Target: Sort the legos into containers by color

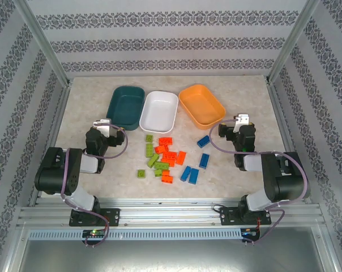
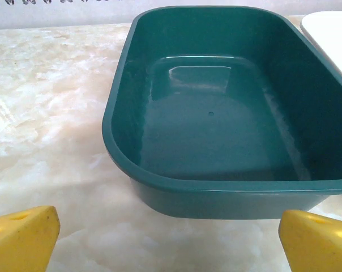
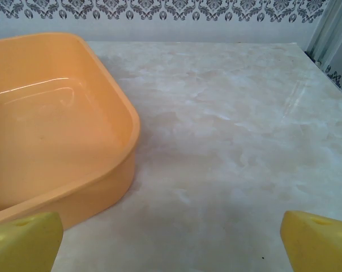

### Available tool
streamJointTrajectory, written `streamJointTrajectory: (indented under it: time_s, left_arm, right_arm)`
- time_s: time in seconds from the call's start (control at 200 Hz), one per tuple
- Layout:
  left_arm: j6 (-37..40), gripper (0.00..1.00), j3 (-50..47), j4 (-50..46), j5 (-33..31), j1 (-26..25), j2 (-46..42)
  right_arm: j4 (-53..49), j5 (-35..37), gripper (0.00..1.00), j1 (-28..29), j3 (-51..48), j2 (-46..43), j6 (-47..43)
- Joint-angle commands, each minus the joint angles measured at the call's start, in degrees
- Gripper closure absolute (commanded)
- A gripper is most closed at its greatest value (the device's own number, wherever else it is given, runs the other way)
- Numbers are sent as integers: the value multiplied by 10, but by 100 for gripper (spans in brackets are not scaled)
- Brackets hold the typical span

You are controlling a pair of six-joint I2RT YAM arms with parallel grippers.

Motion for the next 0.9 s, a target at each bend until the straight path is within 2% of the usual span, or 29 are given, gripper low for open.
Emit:
streamJointTrajectory:
  time_s: [0.0,0.734,0.839,0.894]
  left_arm:
    - [12,0,-6,28,9,0,-5]
    - [12,0,-5,26,10,0,-5]
    - [6,0,2,14,-7,0,-5]
    - [-5,0,10,1,-37,0,-4]
  right_arm:
    - [10,-8,2,-3,7,5,-3]
    - [9,-15,2,-7,8,4,-1]
    - [8,-20,2,-10,9,5,0]
    - [7,-24,2,-12,9,5,1]
